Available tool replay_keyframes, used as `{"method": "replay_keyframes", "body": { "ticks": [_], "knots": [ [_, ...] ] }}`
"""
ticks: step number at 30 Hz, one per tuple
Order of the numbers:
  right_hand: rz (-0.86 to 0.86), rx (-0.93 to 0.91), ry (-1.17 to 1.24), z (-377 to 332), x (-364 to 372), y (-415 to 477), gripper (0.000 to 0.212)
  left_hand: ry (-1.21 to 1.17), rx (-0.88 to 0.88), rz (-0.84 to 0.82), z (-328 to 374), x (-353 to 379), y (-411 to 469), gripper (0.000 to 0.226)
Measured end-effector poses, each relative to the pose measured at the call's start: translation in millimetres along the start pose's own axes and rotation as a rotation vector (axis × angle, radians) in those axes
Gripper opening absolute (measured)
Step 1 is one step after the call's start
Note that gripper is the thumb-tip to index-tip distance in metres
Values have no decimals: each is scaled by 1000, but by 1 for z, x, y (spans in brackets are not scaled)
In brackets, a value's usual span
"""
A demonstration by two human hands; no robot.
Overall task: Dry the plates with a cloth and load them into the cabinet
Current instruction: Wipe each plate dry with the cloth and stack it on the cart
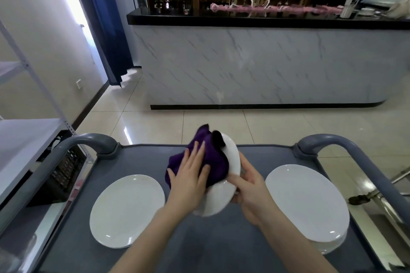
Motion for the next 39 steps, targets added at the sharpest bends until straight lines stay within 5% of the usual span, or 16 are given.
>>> {"method": "replay_keyframes", "body": {
  "ticks": [11, 20, 29, 34, 39],
  "knots": [
    [102, 10, 147, -11, -21, 16, 49, -110, 158, -33, -9, 7, -41, 50],
    [-23, 38, 127, 10, -10, 1, 46, 56, 256, -82, 11, 6, -14, 53],
    [-5, -25, 42, -4, -34, -3, 53, -242, 35, 12, -27, 0, -12, 49],
    [82, -79, 7, -10, -47, -1, 53, -316, -109, -78, -42, 26, -38, 48],
    [123, -286, -480, -14, -39, -3, 65, -354, -270, -197, -50, 30, -31, 38]
  ]
}}
Point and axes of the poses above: each hand's wrist, its own y-axis towards the middle knuckle, its own x-axis out of the palm, z = x × y, the point moved 2 cm from there along y, towards the middle knuckle, and after that the axes turned 10 degrees about -y, right-handed, at the moved point
